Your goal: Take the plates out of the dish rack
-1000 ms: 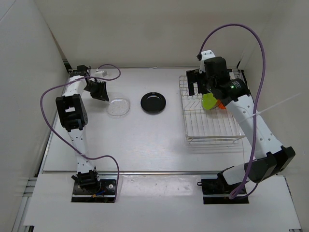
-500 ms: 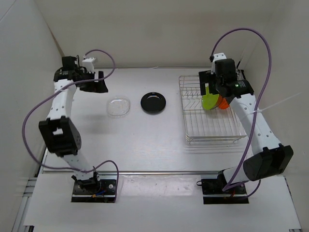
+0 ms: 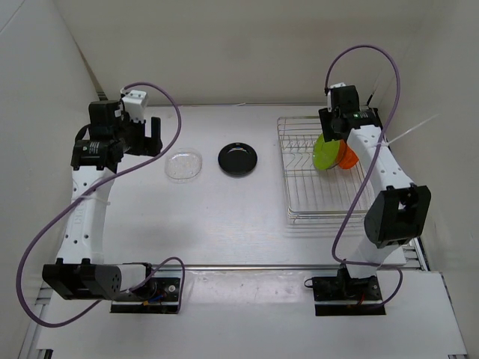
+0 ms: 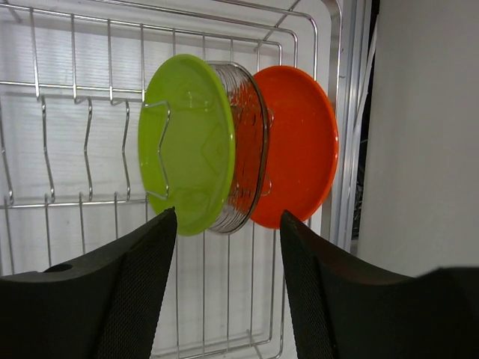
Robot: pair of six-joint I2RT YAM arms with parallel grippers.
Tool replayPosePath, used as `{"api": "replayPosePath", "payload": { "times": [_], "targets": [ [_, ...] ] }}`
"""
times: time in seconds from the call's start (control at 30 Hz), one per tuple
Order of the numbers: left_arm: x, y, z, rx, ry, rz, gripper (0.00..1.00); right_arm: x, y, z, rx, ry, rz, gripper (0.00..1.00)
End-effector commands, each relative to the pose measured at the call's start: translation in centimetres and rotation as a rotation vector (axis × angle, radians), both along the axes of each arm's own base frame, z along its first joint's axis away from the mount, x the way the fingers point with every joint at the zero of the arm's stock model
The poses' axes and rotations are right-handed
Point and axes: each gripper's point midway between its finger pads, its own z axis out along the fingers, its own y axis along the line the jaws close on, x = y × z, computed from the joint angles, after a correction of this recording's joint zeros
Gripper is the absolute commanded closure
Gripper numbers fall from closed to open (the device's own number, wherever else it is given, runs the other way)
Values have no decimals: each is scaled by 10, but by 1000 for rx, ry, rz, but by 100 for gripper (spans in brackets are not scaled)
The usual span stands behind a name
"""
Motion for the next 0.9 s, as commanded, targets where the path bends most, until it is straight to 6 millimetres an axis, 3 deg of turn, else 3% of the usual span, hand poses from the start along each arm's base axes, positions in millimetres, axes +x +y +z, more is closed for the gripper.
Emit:
{"api": "replayPosePath", "payload": {
  "times": [0.0,0.07,0.3,0.87],
  "targets": [
    [-21,8,15,37,-42,63,0,28,-6,23,-49,-91,-5,39],
    [-25,8,16,47,-41,67,0,35,-7,27,-59,-117,-7,40],
    [-28,12,12,51,-32,91,0,50,-7,6,-82,-77,-9,42],
    [-23,7,-1,38,-24,79,0,47,-9,-37,-106,12,-11,49]
  ]
}}
